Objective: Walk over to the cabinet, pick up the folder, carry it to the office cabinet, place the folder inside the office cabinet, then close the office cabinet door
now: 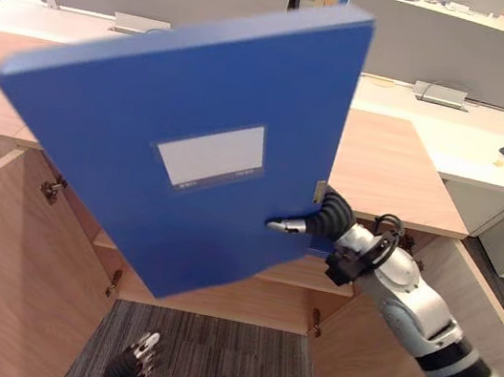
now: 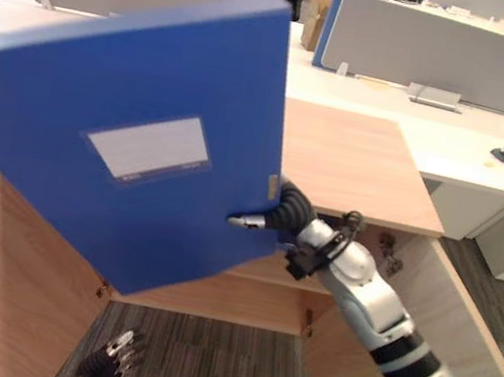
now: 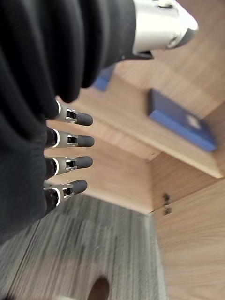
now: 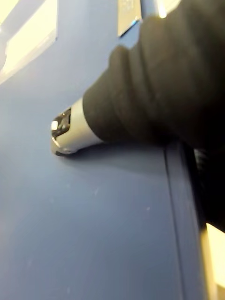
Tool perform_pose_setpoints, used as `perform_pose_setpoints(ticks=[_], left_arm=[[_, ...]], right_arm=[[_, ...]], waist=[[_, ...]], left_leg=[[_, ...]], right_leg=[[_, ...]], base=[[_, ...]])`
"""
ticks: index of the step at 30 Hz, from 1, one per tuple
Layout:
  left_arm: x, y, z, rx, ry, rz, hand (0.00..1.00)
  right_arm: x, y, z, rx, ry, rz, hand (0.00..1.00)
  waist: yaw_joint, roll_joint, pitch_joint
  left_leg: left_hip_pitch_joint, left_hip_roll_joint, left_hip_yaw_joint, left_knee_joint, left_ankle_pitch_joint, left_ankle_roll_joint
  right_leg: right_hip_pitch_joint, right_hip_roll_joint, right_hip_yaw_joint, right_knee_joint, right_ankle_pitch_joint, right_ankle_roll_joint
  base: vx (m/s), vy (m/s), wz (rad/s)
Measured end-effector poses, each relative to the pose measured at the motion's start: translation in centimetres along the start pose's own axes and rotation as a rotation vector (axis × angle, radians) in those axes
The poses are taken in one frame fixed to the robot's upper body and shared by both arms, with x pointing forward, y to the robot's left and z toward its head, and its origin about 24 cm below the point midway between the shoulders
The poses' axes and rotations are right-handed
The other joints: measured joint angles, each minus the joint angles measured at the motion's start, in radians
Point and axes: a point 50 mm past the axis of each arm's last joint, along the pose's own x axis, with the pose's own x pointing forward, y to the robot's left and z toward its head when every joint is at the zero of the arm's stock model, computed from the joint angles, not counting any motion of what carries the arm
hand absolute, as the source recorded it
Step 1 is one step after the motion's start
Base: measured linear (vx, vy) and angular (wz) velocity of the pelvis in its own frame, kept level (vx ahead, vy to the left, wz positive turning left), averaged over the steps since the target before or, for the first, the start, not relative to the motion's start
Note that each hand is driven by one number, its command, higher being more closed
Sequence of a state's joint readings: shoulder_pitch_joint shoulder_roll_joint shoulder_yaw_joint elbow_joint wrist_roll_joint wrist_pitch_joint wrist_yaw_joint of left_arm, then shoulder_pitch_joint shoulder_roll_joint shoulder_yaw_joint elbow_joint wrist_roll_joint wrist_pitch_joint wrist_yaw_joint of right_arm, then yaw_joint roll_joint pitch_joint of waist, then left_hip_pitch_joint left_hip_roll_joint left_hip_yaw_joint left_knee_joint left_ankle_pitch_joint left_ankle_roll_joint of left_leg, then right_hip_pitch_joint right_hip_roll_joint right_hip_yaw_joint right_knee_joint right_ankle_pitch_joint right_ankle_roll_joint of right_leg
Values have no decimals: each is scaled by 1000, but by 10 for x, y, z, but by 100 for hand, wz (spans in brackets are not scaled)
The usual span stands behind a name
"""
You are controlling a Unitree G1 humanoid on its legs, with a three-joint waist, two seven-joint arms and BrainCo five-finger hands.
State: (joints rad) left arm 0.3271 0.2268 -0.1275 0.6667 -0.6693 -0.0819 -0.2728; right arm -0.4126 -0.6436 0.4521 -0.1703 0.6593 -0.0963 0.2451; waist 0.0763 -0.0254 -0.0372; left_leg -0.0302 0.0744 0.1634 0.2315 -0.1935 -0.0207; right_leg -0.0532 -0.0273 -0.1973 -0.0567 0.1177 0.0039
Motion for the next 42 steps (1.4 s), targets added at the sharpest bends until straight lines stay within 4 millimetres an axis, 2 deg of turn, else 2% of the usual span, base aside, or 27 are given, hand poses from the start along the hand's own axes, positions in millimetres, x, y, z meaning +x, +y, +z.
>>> perform_pose_setpoints(ticks=[2,4,6,10,13,14,16,18,19,20,23,24,26,29,32,35,36,40,42], left_arm=[[-1,18,-14,-86,36,148,0],[-11,41,-26,-214,45,327,0],[-18,50,-30,-285,28,407,0],[-23,55,-35,-370,5,464,0],[-25,53,-42,-405,10,485,0],[-27,53,-47,-418,23,497,0],[-29,53,-54,-419,53,509,0],[-30,52,-58,-410,76,513,0],[-29,51,-58,-411,76,511,0],[-27,49,-58,-414,77,507,0],[-25,47,-58,-414,79,497,0],[-24,46,-57,-413,79,495,0],[-23,45,-57,-402,92,492,0],[-23,45,-56,-386,99,493,0],[-17,41,-50,-362,87,464,0],[-14,38,-49,-358,81,450,0],[-14,38,-48,-356,77,448,0],[-10,35,-41,-347,50,427,0],[-8,33,-37,-347,33,418,0]], right_arm=[[4,1,2,-94,-29,-46,100],[10,2,5,-226,-63,-130,100],[13,4,6,-348,-67,-187,100],[14,14,-2,-520,-31,-212,100],[17,24,-6,-636,-37,-174,100],[20,33,-12,-656,-30,-129,100],[25,52,-33,-660,22,2,100],[24,77,-74,-625,174,226,100],[21,81,-86,-614,223,274,100],[11,88,-109,-593,327,360,100],[-17,94,-157,-589,568,504,100],[-23,93,-164,-596,610,523,100],[-38,83,-180,-611,723,526,100],[-47,69,-188,-630,800,492,100],[-60,46,-199,-561,939,341,100],[-77,21,-202,-408,1015,100,100],[-81,11,-201,-311,1012,-37,100],[-90,-8,-199,-120,979,-313,100],[-97,-20,-197,-21,948,-486,100]], waist=[[1,0,0],[-2,0,1],[-2,0,1],[2,0,3],[3,1,4],[0,2,5],[-1,1,5],[11,-1,7],[20,-2,9],[38,0,15],[53,-1,35],[53,0,40],[48,5,55],[46,11,63],[48,23,85],[53,40,107],[53,44,123],[55,50,155],[57,65,182]], left_leg=[[0,-1,0,1,-1,0],[6,-1,2,1,-1,0],[8,-1,3,0,-1,0],[10,-1,3,0,-1,0],[13,-1,2,0,-1,0],[13,-1,2,0,-1,0],[13,1,2,0,-1,0],[14,1,2,-1,0,0],[14,1,2,-1,0,0],[14,1,1,-1,0,-1],[13,-2,-2,0,0,-1],[12,-2,-3,0,0,-1],[9,-5,-6,0,0,-1],[6,-9,-14,0,1,0],[-5,-14,-37,2,4,2],[-7,-19,-45,3,6,6],[-7,-20,-45,4,7,6],[-26,-19,-52,24,6,6],[-55,-15,-60,64,-6,5]], right_leg=[[0,0,0,0,0,0],[0,1,3,0,0,0],[1,4,4,0,0,0],[4,3,4,0,0,0],[7,3,4,0,0,0],[7,3,5,0,0,0],[7,4,7,-1,1,-1],[8,8,7,-5,4,-3],[9,8,7,-6,4,-3],[9,8,6,-7,4,-3],[9,5,5,-8,6,-1],[9,5,4,-8,6,-1],[8,3,2,-10,6,0],[8,4,-2,-15,6,0],[9,-1,-24,-16,6,0],[12,-7,-32,-16,6,1],[12,-8,-32,-14,6,1],[0,-10,-38,-4,6,1],[-12,-9,-42,7,6,1]], base=[[-15,2,0],[-9,2,-2],[-9,-2,-2],[-38,2,0],[-37,6,0],[-40,5,-2],[-43,4,-2],[-44,-13,0],[-41,-14,1],[-33,0,2],[-11,3,1],[-22,12,3],[0,0,0],[-3,-2,4],[-19,-3,19],[-33,20,10],[-48,25,5],[-54,8,5],[-90,15,6]])
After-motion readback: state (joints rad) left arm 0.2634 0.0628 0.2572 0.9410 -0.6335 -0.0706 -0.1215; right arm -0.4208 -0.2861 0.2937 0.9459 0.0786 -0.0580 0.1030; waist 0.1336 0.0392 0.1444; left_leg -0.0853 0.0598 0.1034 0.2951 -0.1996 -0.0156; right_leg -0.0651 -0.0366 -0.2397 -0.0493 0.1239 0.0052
